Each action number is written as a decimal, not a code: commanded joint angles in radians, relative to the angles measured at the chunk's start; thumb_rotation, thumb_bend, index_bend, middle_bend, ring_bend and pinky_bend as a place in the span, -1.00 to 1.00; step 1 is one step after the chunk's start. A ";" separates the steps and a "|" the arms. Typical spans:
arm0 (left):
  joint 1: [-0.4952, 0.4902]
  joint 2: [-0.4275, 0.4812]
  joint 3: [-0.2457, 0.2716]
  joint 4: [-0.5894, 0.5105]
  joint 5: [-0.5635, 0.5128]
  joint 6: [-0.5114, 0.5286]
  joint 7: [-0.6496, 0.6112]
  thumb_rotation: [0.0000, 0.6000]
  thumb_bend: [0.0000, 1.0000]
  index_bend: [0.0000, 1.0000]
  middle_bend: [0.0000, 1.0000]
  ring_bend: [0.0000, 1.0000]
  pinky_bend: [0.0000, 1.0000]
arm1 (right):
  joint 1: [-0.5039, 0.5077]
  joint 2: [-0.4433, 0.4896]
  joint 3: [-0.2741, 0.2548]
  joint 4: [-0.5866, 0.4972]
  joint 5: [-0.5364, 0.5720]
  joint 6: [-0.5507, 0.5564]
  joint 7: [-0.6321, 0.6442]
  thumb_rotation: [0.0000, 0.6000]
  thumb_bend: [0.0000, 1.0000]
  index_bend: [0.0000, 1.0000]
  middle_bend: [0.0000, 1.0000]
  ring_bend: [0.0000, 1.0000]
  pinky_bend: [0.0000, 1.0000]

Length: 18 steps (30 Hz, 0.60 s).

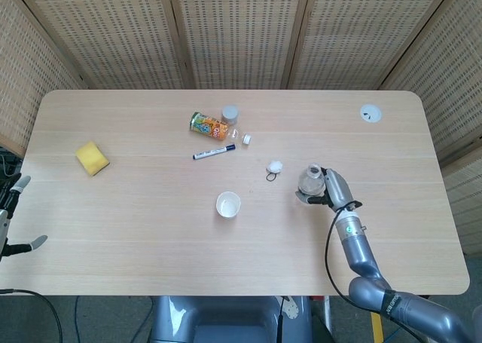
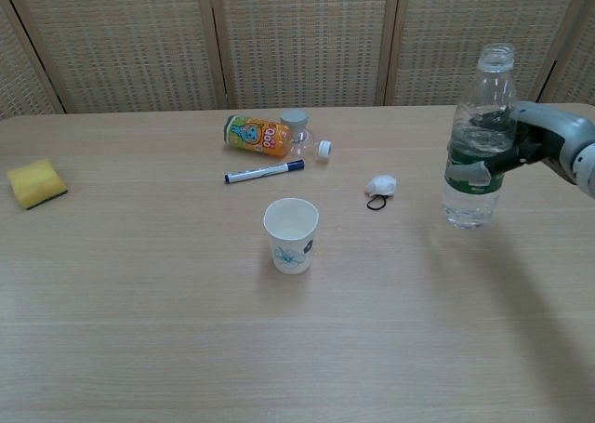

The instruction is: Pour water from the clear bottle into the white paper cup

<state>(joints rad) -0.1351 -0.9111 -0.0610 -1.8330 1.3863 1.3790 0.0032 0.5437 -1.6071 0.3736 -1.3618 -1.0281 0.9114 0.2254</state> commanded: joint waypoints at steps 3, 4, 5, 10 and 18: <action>0.000 0.000 0.000 0.000 -0.006 -0.003 0.001 1.00 -1.00 -1.00 -1.00 -1.00 -1.00 | -0.033 -0.012 -0.054 0.136 -0.170 -0.037 0.228 1.00 0.92 0.13 0.21 0.27 0.33; 0.000 0.000 -0.001 0.000 -0.009 -0.004 0.000 1.00 -1.00 -1.00 -1.00 -1.00 -1.00 | -0.032 -0.019 -0.062 0.156 -0.189 -0.036 0.252 1.00 0.92 0.13 0.21 0.27 0.23; -0.001 0.000 -0.001 0.000 -0.010 -0.005 0.001 1.00 -1.00 -1.00 -1.00 -1.00 -1.00 | -0.031 -0.026 -0.070 0.175 -0.206 -0.034 0.276 1.00 0.91 0.13 0.21 0.27 0.18; -0.005 0.000 0.001 -0.002 -0.015 -0.016 0.009 1.00 -1.00 -1.00 -1.00 -1.00 -1.00 | -0.024 -0.070 -0.095 0.265 -0.251 -0.027 0.371 1.00 0.86 0.13 0.21 0.27 0.00; -0.006 -0.002 0.002 0.000 -0.016 -0.019 0.014 1.00 -1.00 -1.00 -1.00 -1.00 -1.00 | -0.020 -0.122 -0.121 0.353 -0.299 0.023 0.434 1.00 -0.11 0.09 0.01 -0.12 -0.19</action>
<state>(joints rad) -0.1409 -0.9127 -0.0587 -1.8331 1.3702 1.3599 0.0169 0.5221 -1.7234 0.2575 -1.0160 -1.3206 0.9277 0.6537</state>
